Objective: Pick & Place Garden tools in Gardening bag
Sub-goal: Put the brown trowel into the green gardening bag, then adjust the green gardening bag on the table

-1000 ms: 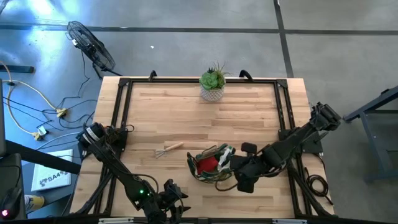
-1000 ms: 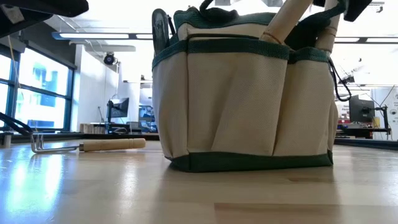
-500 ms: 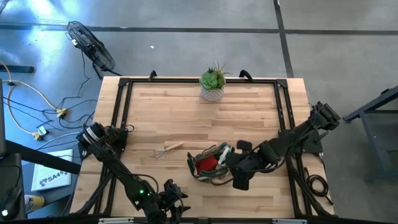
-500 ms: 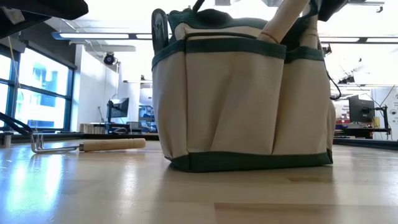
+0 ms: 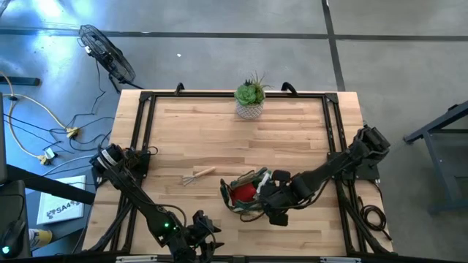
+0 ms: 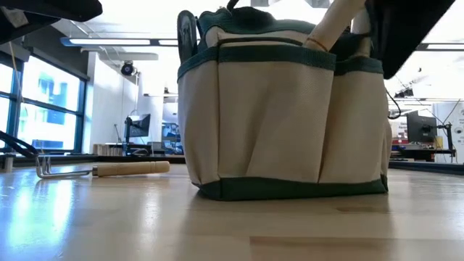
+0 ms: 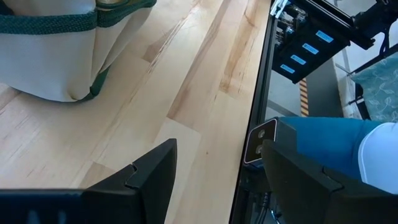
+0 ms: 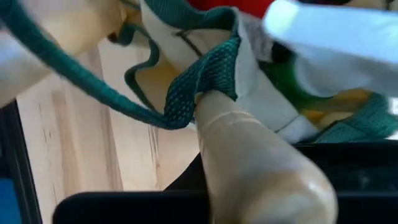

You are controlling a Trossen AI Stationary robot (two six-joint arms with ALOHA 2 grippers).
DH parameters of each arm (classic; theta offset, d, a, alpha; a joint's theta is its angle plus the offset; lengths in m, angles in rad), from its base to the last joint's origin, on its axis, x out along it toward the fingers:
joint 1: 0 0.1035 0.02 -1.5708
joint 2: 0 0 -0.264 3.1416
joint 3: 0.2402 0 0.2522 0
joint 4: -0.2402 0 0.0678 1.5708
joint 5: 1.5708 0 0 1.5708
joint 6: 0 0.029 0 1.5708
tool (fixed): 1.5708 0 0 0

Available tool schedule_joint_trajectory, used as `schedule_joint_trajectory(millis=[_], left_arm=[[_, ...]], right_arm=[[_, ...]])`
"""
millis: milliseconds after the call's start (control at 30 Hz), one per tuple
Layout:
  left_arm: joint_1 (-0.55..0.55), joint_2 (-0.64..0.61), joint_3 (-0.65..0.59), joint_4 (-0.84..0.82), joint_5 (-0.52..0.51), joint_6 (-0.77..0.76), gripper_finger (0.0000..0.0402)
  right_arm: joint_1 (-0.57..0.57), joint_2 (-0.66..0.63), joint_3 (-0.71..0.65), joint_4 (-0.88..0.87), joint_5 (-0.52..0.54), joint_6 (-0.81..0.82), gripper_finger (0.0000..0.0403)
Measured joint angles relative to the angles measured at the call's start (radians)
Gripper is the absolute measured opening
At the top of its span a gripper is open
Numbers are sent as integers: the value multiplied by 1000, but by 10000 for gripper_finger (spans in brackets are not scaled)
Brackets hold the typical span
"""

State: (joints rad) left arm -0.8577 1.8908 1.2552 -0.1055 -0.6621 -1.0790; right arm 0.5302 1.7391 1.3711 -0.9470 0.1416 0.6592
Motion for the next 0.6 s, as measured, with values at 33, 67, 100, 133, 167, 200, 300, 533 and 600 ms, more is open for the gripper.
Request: schedule_joint_trajectory(millis=[33, 67, 100, 133, 167, 200, 300, 533, 600], left_arm=[[0, 0, 0, 0, 0, 0, 230], [0, 0, 0, 0, 0, 0, 230], [0, 0, 0, 0, 0, 0, 230], [0, 0, 0, 0, 0, 0, 230], [0, 0, 0, 0, 0, 0, 230], [0, 0, 0, 0, 0, 0, 230], [0, 0, 0, 0, 0, 0, 230], [0, 0, 0, 4, -8, -25, 230], [8, 0, 0, 1, -30, -25, 230]], right_arm=[[3, 3, 0, -1, 0, -2, 3], [7, 4, 0, -2, -1, -3, 3], [8, 3, 0, -4, -4, -2, 3], [10, -3, 0, -9, -7, -1, 3], [13, -9, 0, -20, -13, 11, 3], [14, -19, 0, -33, -19, 23, 3], [25, -62, 6, -79, -21, 64, 3], [57, -172, 6, -256, -21, 196, 3], [68, -200, 6, -323, -38, 238, 3]])
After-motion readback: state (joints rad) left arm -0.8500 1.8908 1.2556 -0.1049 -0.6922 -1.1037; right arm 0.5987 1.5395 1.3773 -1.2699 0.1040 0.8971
